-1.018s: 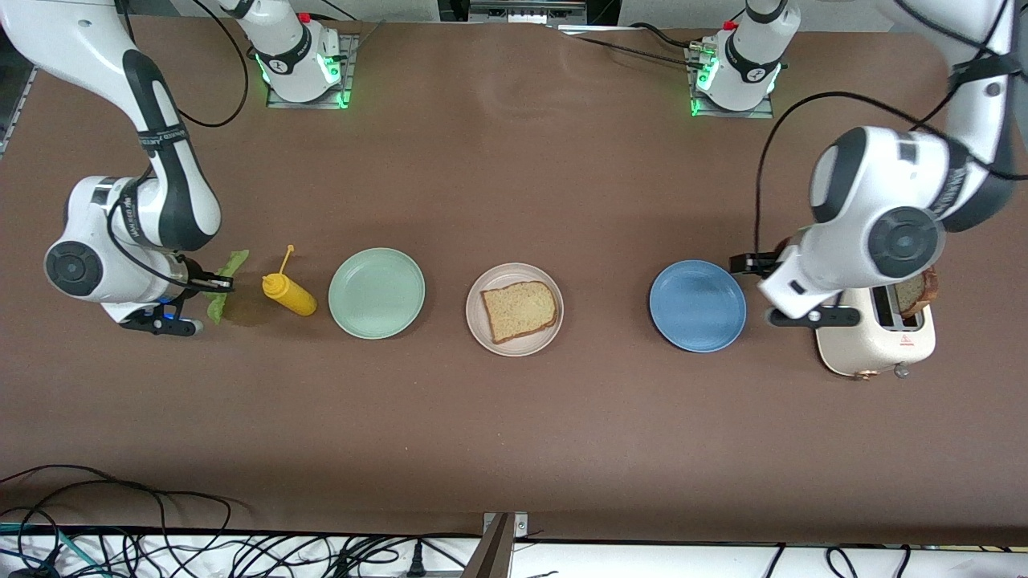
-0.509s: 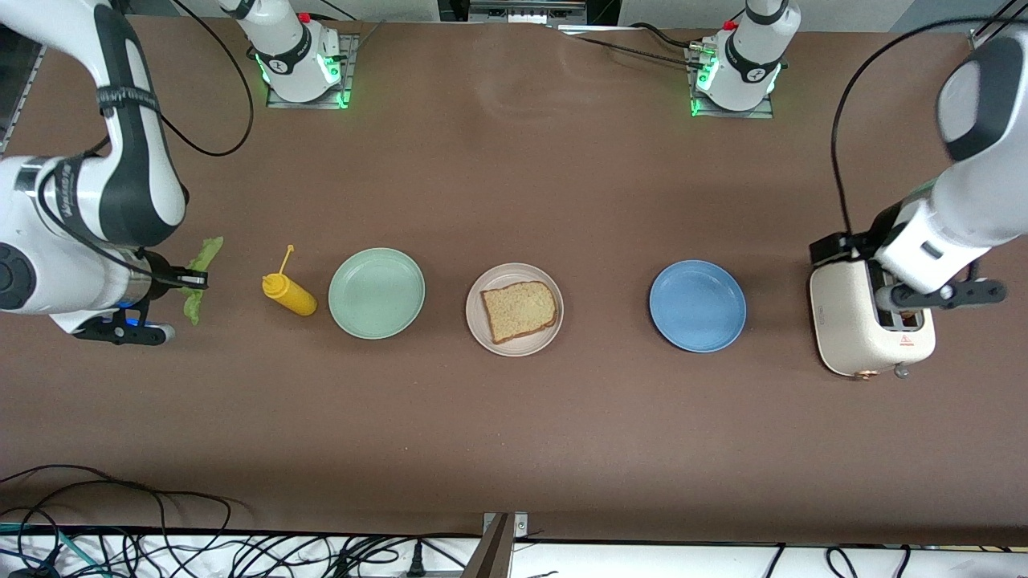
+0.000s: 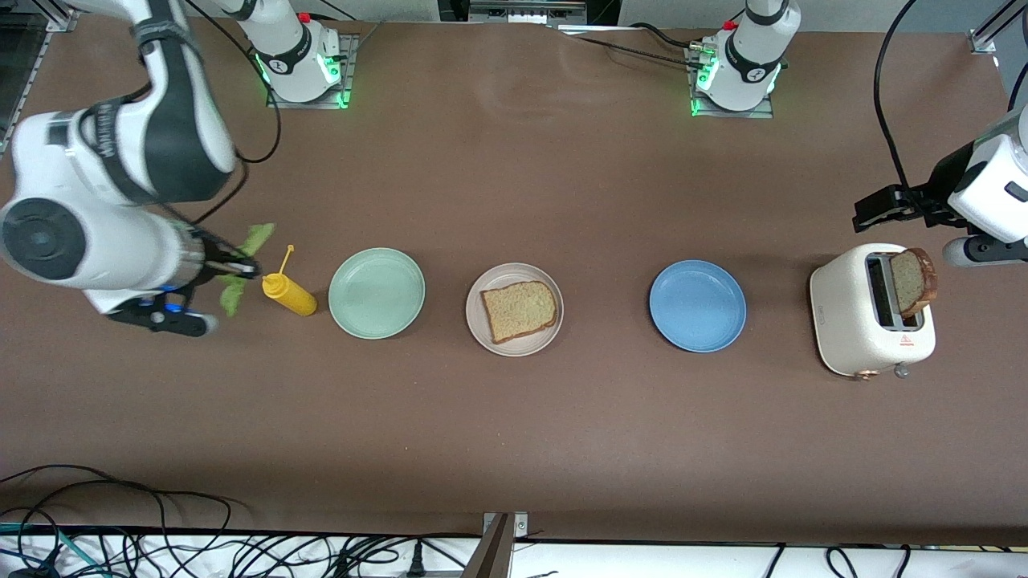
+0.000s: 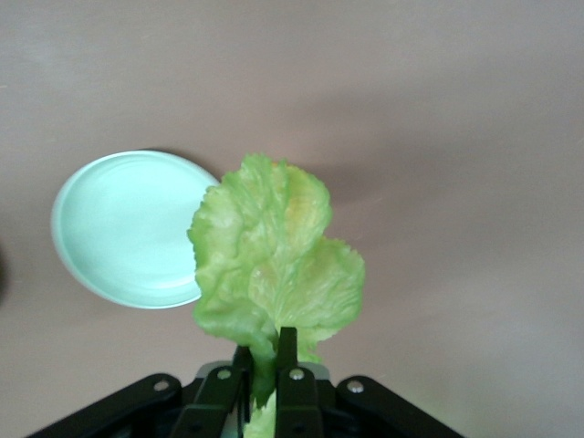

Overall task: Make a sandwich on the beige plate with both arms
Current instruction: 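Carry the lettuce leaf with the right gripper over the beige plate, then lower the lettuce onto the bread and open the right gripper, then move the right gripper back toward the yellow mustard bottle, then grasp the yellow mustard bottle with the right gripper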

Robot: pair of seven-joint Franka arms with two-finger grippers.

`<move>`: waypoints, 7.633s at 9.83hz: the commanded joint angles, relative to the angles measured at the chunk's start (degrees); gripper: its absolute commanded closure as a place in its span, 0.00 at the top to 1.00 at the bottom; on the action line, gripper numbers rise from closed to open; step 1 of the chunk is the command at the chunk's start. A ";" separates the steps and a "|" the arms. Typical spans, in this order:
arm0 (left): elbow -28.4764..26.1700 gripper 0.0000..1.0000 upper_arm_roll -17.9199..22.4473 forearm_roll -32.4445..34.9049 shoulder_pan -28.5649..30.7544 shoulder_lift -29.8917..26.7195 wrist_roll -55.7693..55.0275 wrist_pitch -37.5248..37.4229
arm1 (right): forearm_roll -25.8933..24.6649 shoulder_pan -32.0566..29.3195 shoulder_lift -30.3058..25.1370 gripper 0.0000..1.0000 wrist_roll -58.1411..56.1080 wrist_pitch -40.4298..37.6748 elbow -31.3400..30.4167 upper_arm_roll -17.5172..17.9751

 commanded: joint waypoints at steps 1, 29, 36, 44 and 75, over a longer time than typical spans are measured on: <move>1.41 1.00 -0.40 -1.19 1.39 0.81 1.17 -1.30 | 2.62 5.86 1.42 0.12 11.78 2.40 1.72 -0.49; 1.14 1.00 -0.67 -0.31 0.52 1.69 0.47 -1.30 | -4.40 27.69 21.83 1.00 41.55 43.21 6.02 -0.93; 1.32 1.00 -0.93 -0.22 0.43 1.60 0.38 -1.30 | -1.59 18.55 9.61 1.00 17.24 24.00 5.67 -1.36; 1.32 1.00 -2.25 -0.31 0.34 0.99 -1.38 -5.86 | 2.70 1.59 -12.43 1.00 -30.64 10.49 -14.13 -7.77; 1.32 1.00 -3.12 0.30 -0.89 1.77 -3.14 -6.31 | 70.04 -22.42 2.83 0.52 -165.26 34.94 -42.67 -0.49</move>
